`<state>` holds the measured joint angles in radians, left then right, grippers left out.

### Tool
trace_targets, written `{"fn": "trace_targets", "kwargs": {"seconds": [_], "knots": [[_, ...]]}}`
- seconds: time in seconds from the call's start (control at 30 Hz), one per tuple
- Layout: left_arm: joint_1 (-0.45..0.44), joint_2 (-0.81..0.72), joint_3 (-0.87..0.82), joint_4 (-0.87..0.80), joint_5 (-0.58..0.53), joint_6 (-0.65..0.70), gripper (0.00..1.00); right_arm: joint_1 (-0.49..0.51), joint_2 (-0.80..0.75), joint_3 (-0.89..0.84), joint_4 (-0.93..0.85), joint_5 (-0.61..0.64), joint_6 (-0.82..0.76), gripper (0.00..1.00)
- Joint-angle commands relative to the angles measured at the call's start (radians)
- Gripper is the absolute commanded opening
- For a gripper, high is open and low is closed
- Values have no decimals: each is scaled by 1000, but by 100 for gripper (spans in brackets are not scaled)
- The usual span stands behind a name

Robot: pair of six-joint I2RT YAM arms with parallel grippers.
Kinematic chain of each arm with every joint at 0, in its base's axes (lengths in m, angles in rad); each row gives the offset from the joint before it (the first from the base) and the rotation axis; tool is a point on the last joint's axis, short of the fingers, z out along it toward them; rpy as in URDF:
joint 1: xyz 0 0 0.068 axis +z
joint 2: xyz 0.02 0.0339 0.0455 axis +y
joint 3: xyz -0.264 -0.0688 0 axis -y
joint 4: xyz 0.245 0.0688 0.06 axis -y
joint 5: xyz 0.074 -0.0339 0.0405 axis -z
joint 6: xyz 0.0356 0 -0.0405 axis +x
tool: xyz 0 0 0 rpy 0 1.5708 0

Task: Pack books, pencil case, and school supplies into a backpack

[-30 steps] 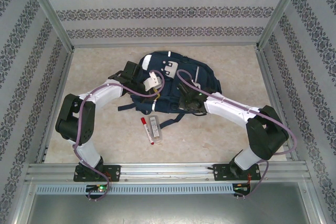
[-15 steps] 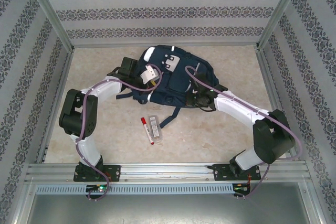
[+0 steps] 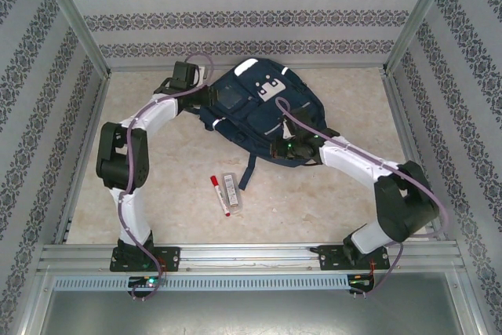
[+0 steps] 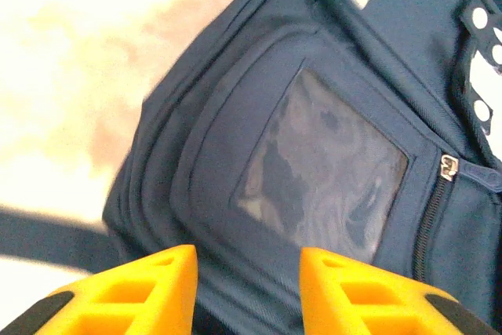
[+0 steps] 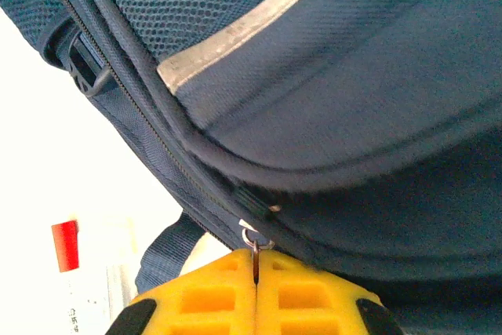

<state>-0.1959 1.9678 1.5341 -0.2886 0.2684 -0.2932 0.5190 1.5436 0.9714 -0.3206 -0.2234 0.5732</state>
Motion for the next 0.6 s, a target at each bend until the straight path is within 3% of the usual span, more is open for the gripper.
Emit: {"fn": "trace_targets", "kwargs": {"seconds": [0.0,0.07,0.2,0.33,0.57], "knots": [[-7,-86,-18,-256,67,-285,41,17,53,29,98,-97,75,0],[-15,-150,-80,-273,147,-367,45,32,71,45,113,-97,74,0],[-79,-285,-248,-202,182,-571,52,43,84,63,133,-114,68,0],[-156,-333,-319,-134,133,-669,56,47,69,56,169,-140,53,0],[-236,-253,-332,-40,56,-782,59,79,78,89,190,-217,21,0]]}}
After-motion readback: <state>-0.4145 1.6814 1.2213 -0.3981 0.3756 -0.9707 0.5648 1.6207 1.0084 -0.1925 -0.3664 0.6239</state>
